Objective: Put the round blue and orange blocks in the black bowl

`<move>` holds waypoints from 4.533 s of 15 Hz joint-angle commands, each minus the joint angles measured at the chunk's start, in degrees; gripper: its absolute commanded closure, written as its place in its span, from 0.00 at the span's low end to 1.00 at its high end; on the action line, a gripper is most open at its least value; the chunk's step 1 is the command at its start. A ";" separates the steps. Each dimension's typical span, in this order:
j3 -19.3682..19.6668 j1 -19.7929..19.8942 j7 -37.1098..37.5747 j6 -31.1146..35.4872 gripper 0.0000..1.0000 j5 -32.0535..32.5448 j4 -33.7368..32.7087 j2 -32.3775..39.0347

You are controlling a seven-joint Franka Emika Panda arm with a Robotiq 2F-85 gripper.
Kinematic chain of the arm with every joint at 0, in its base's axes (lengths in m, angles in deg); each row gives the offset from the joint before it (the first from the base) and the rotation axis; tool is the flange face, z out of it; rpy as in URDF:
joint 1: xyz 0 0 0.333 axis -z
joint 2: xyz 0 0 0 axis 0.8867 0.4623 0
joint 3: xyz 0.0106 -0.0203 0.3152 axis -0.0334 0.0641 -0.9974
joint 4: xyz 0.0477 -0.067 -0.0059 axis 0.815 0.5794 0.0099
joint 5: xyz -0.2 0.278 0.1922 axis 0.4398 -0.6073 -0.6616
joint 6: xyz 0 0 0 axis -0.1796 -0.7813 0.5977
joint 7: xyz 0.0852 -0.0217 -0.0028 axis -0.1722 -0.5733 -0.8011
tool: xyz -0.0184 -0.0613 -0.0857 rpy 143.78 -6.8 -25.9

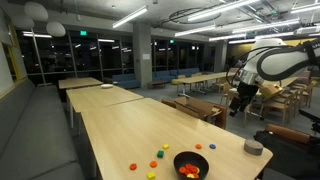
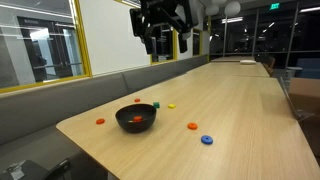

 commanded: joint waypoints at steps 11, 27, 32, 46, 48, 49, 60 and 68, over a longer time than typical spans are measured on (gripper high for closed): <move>-4.78 2.36 8.56 6.63 0.00 1.36 -0.08 7.00; -2.03 6.03 34.39 28.42 0.00 5.38 -14.11 53.98; -1.76 2.96 26.53 29.17 0.00 -8.68 -23.11 65.35; -1.86 4.25 16.76 27.38 0.00 -20.03 -30.77 70.17; -2.55 4.62 15.57 27.02 0.00 -20.94 -30.33 69.83; -2.62 4.61 15.34 26.76 0.00 -21.27 -30.18 69.76; -1.93 4.38 14.54 25.28 0.05 -22.38 -29.19 69.21; -1.21 4.36 14.21 23.49 0.69 -21.87 -29.20 68.15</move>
